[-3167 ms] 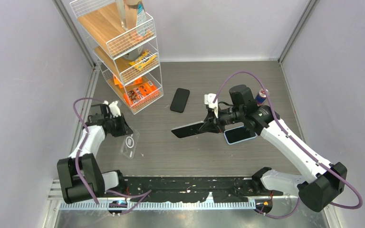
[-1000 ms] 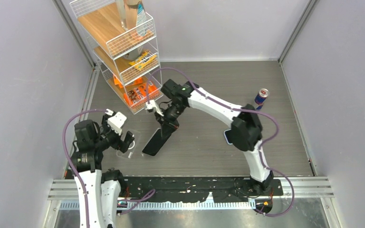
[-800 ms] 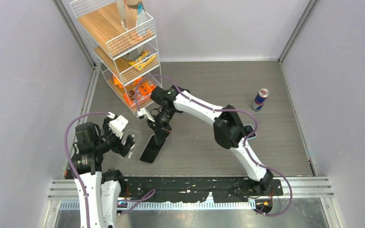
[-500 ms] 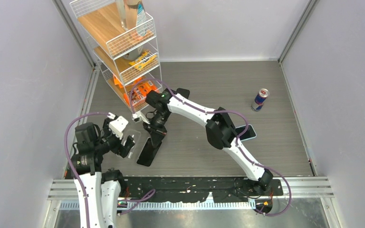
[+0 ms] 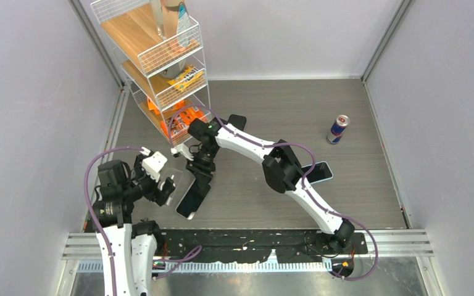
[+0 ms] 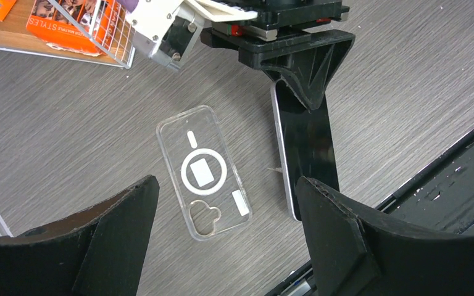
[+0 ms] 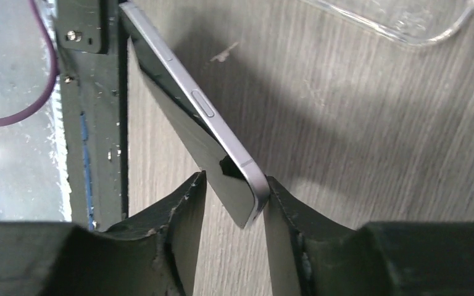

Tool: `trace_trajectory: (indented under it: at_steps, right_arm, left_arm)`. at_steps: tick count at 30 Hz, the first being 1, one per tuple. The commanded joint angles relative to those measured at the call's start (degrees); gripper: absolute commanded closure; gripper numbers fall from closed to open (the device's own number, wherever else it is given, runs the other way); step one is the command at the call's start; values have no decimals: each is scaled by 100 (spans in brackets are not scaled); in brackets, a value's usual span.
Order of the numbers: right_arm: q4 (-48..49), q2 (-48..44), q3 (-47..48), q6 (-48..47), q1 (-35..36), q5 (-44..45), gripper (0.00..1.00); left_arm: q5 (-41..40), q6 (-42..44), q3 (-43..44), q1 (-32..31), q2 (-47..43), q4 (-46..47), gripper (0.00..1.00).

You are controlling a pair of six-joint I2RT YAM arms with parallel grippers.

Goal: Take the phone out of the phone case
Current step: Place the phone at the center of the board.

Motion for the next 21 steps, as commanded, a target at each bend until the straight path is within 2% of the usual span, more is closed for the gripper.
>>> trace_trajectory:
  at_steps: [1,13,18,21]
  right_arm:
    - [276,-17,294,296,43,378,54]
    - [461,21,325,601,48,913,54]
    - [500,-521,-313,516,44,1050,52]
    - [634,-1012,-776,487,41,1221,46]
  left_arm:
    - [163,134,105,39,-48,-80,14]
    - [172,166,27,39,-46,-68,14]
    - [327,441,-111,39,-48,-117,13]
    - [511,793,-197,25,-60,-212,12]
